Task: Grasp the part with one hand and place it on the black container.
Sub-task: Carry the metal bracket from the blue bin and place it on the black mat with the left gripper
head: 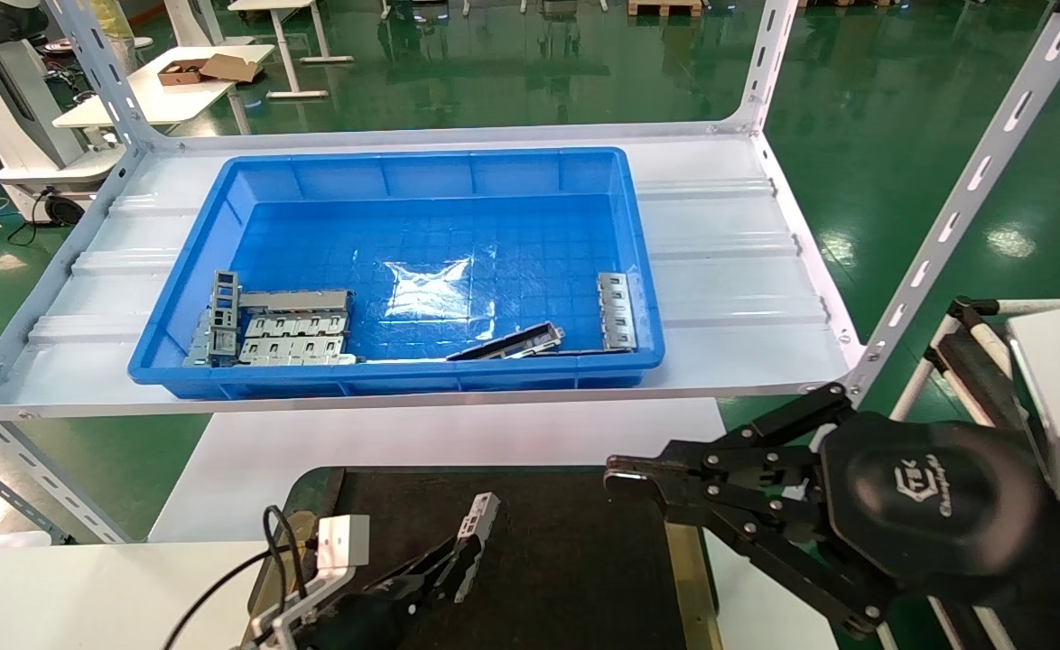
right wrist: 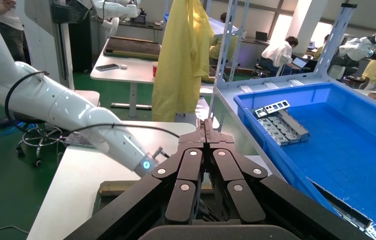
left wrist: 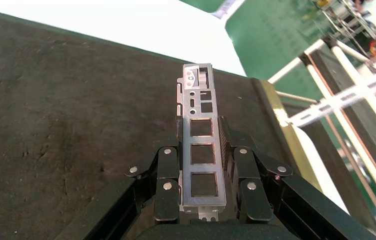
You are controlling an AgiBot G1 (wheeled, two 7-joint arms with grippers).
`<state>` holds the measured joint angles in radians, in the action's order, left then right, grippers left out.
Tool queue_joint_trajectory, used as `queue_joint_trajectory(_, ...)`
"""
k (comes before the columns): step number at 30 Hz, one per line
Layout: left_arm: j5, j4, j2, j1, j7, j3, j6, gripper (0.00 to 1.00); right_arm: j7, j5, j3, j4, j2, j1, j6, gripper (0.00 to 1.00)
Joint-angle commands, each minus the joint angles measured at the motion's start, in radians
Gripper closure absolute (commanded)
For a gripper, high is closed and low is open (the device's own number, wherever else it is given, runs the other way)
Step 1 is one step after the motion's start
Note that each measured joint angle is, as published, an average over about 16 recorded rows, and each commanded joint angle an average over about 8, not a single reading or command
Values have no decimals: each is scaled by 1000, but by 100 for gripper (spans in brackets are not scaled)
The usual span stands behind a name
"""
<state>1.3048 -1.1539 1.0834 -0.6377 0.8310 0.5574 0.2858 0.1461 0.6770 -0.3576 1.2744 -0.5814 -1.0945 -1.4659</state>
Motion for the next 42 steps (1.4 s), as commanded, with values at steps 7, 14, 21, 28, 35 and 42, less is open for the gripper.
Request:
queue_joint_trajectory(7,54,65,82,-17,71,51,-138,100,0,0,0,0,0,0,0,100)
queue_joint_trajectory(14,74,134,132,-44,109,89,-201,100,0,0,0,0,0,0,0,100)
queue_joint_trajectory(21,81,184,160,-63,136,119,-237,96,0,0,0,0,0,0,0,100)
queue_joint_trajectory(28,76,209,170,-75,159,142,-258,19,0,0,0,0,0,0,0,42)
queue_joint_trajectory(35,67,221,172,-85,177,165,-272,0,0,0,-1,0,0,0,0,0)
queue_joint_trajectory(42,61,220,168,-95,187,189,-283,0,0,0,-1,0,0,0,0,0)
